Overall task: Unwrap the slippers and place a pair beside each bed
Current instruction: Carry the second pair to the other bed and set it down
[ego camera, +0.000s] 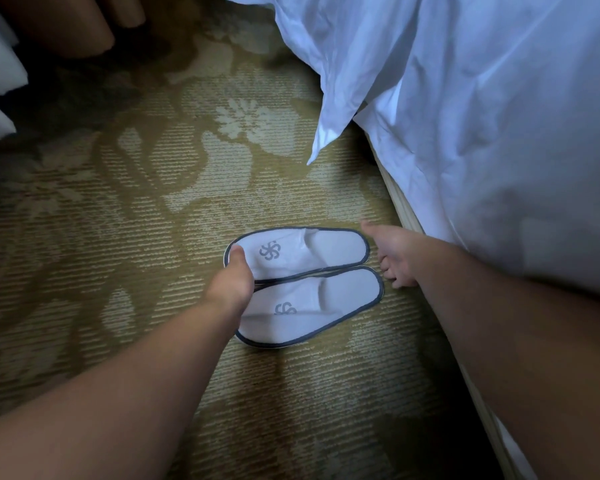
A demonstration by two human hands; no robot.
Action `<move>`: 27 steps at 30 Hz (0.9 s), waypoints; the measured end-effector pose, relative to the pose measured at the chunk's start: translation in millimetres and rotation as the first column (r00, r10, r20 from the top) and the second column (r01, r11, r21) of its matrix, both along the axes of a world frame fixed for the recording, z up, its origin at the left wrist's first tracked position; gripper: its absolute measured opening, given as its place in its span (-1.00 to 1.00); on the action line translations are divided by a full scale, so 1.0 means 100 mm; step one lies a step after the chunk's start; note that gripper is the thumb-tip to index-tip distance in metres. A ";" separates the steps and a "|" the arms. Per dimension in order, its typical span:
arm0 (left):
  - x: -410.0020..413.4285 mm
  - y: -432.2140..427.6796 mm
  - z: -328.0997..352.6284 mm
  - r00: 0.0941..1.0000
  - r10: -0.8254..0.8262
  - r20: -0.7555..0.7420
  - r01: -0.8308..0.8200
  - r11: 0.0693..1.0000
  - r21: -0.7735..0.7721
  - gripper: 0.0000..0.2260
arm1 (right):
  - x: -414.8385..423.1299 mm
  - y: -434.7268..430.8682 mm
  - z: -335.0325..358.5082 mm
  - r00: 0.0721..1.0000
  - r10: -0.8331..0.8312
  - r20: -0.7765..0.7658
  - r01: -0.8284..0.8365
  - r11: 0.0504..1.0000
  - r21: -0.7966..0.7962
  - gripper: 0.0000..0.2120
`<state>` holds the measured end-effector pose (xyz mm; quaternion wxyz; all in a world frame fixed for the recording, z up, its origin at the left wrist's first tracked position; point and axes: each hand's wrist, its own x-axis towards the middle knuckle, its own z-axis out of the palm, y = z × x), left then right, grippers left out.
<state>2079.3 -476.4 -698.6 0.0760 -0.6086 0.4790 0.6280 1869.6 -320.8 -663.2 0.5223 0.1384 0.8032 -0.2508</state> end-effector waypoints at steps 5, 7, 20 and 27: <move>0.11 0.13 0.01 0.998 0.063 -0.019 -0.061 0.996 0.065 -0.21 | 0.09 0.08 0.02 0.997 -0.052 0.062 0.052 0.999 -0.003 -0.02; 0.13 0.17 0.04 0.998 0.063 -0.020 -0.062 0.997 0.049 -0.24 | 0.10 0.08 0.05 0.996 -0.055 0.066 0.056 0.998 -0.006 -0.02; 0.15 0.08 0.23 0.999 0.047 -0.024 -0.048 0.995 -0.086 -0.49 | 0.18 -0.13 0.15 0.996 -0.066 -0.056 0.062 0.995 -0.074 -0.15; 0.64 0.07 0.94 0.995 0.068 0.080 -0.070 0.997 0.029 -0.20 | 0.95 -0.03 0.62 0.994 -0.083 0.069 0.094 0.979 -0.182 -0.12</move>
